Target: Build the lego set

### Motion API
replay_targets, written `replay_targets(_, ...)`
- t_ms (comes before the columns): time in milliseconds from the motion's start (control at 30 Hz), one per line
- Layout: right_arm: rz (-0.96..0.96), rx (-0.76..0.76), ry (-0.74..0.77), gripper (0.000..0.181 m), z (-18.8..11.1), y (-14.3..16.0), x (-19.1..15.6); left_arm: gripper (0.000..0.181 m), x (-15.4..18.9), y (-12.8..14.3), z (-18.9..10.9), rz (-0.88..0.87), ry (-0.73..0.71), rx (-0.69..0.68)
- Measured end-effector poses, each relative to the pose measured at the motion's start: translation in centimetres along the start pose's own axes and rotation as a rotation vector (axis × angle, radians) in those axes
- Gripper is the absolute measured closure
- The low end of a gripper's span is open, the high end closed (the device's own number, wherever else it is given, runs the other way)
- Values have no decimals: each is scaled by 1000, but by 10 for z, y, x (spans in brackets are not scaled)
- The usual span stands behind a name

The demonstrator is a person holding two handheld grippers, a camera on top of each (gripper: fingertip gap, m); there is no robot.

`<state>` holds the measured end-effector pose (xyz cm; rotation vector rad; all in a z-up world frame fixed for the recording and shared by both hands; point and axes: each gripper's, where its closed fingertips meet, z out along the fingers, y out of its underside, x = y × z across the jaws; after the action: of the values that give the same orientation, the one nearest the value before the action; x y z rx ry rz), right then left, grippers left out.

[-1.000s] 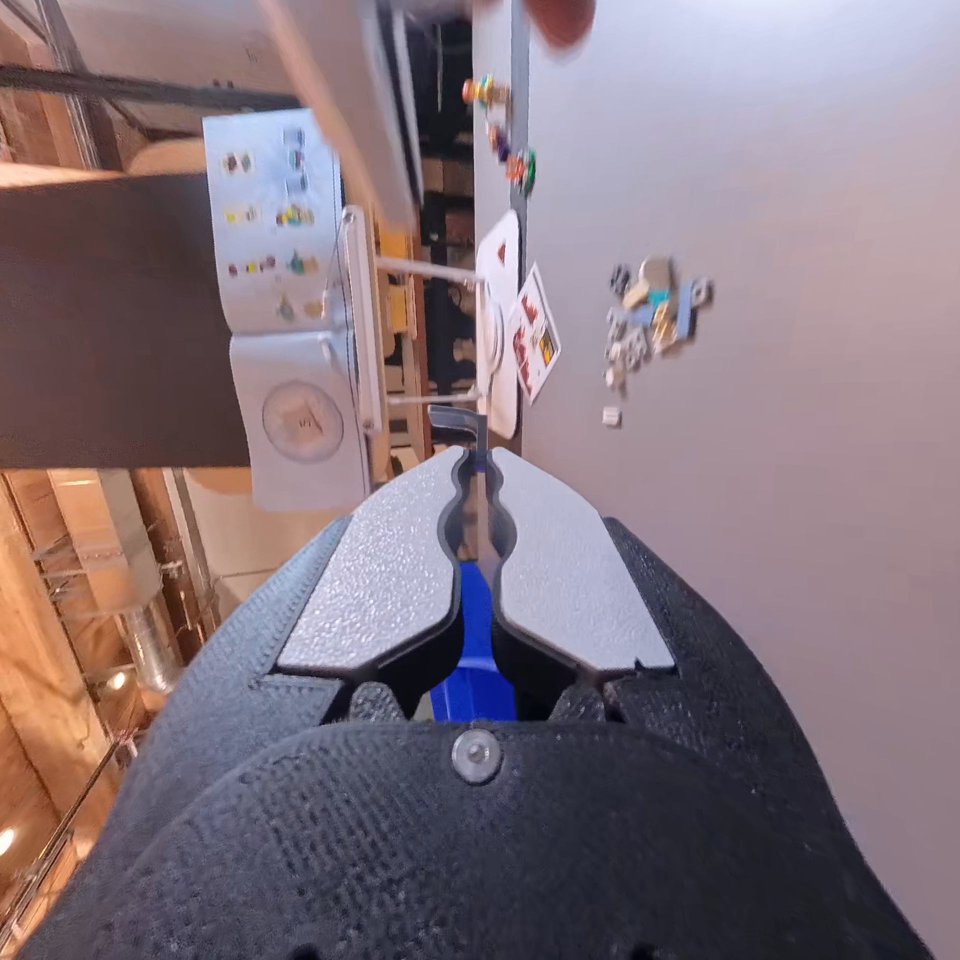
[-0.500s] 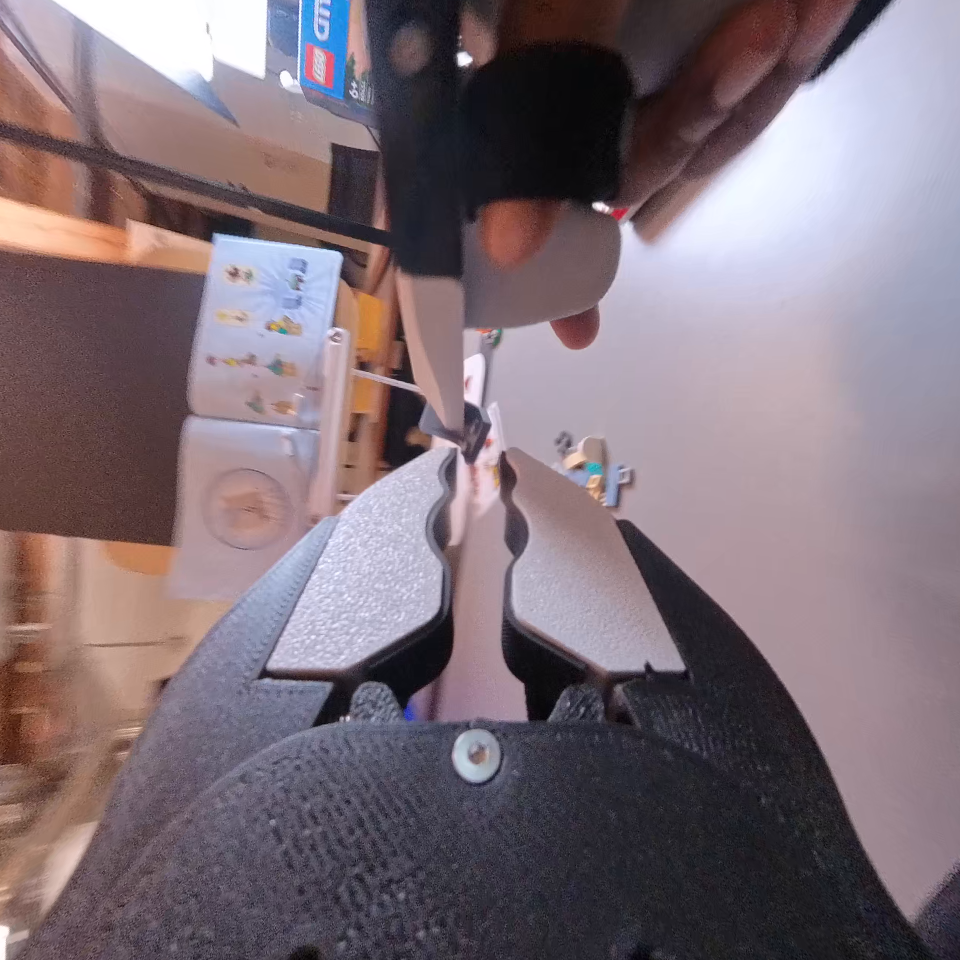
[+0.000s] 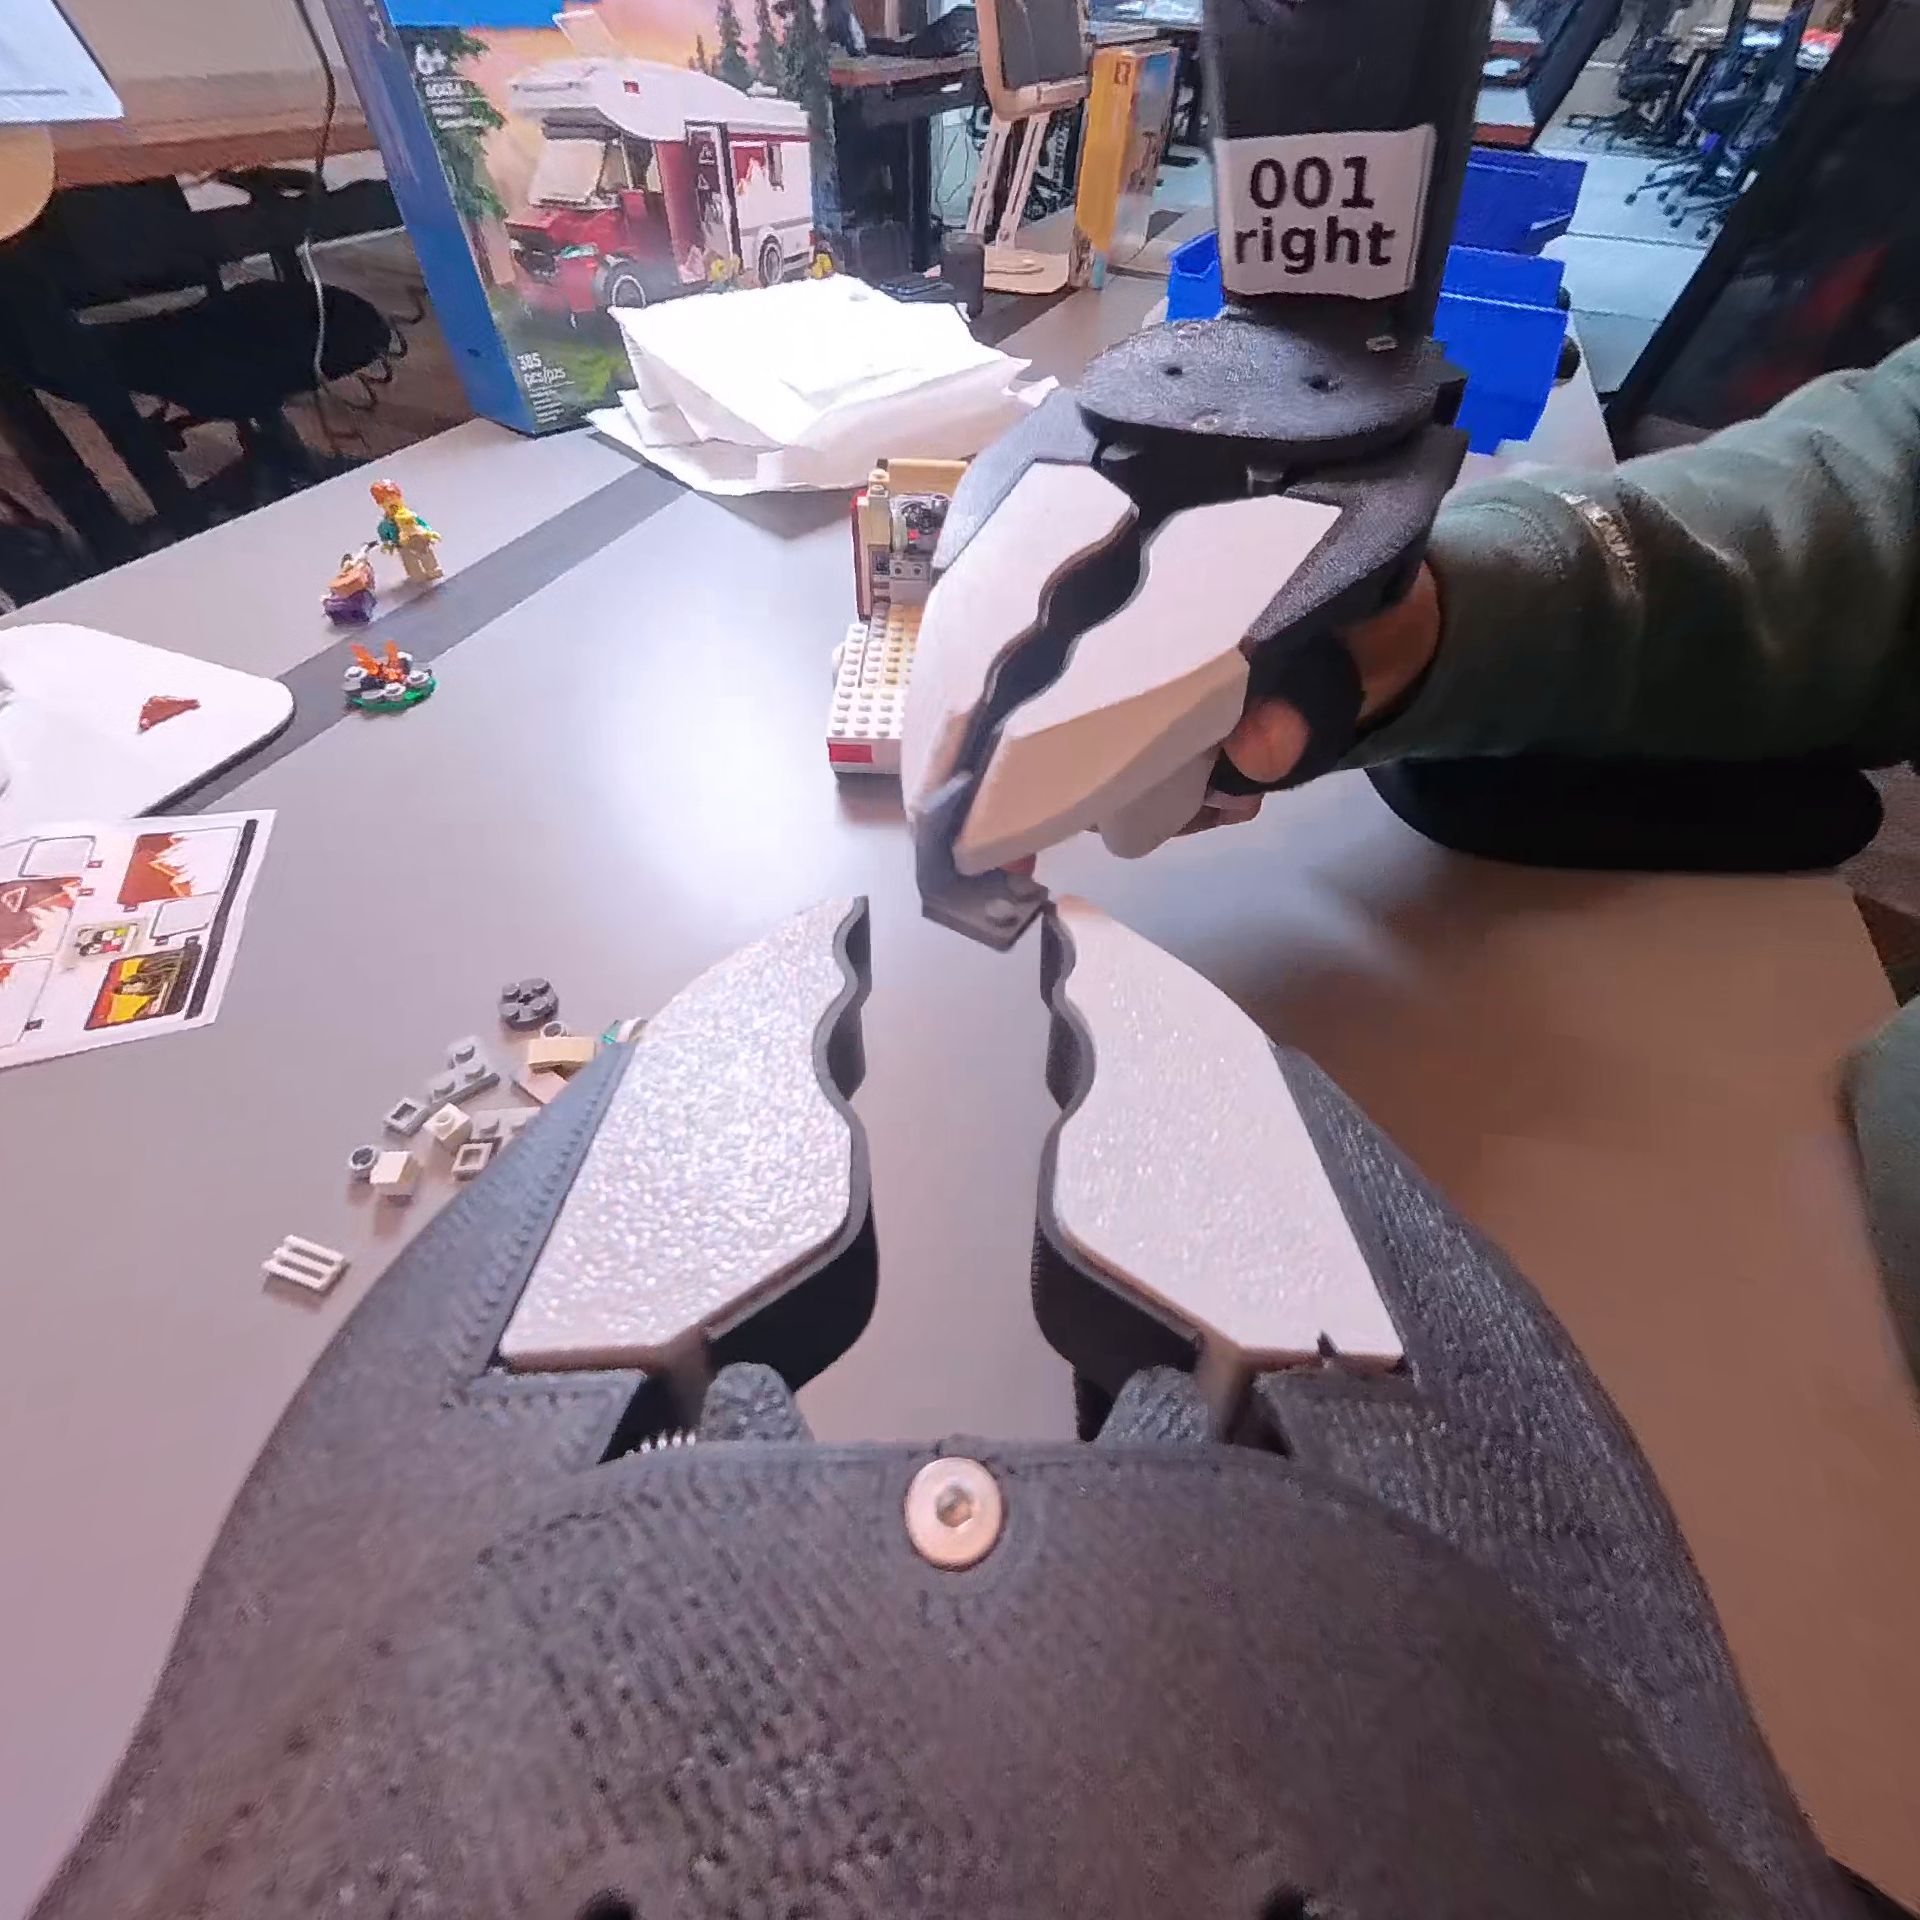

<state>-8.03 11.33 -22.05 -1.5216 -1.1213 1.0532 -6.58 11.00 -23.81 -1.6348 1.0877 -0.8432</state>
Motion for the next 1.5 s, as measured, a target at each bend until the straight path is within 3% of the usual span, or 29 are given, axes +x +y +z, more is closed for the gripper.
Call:
replay_targets(100, 3, -12, -38, 179, -1, 3, -4, 159, 8, 2, 1, 65, 21, 16)
replay_targets(533, -64, -124, -74, 179, -6, 19, -5, 161, 13, 17, 8, 114, 9, -24)
replay_targets(733, -93, -174, -98, 179, -8, 23, -6, 161, 14, 20, 10, 114, 16, -32)
replay_targets(800, -131, -202, -85, 179, -15, 21, 5, 150, 12, 21, 11, 94, 10, -37)
replay_targets(900, -198, -303, -39, 179, -32, 14, 48, 150, 9, 18, 8, 78, 4, -27)
replay_targets(1033, -236, -457, 91, 179, -58, 7, 150, 152, 6, 22, 7, 78, -10, -33)
replay_targets(1200, -192, -615, 189, 179, -80, 36, 260, 152, 1, 29, 5, 72, -30, -51)
replay_targets(1333, -135, -629, 224, 179, -80, 60, 302, 152, -7, 23, -2, 79, -68, -35)
replay_targets(1500, -107, -658, 233, 179, -79, 84, 322, 152, -18, 18, -11, 57, -101, -16)
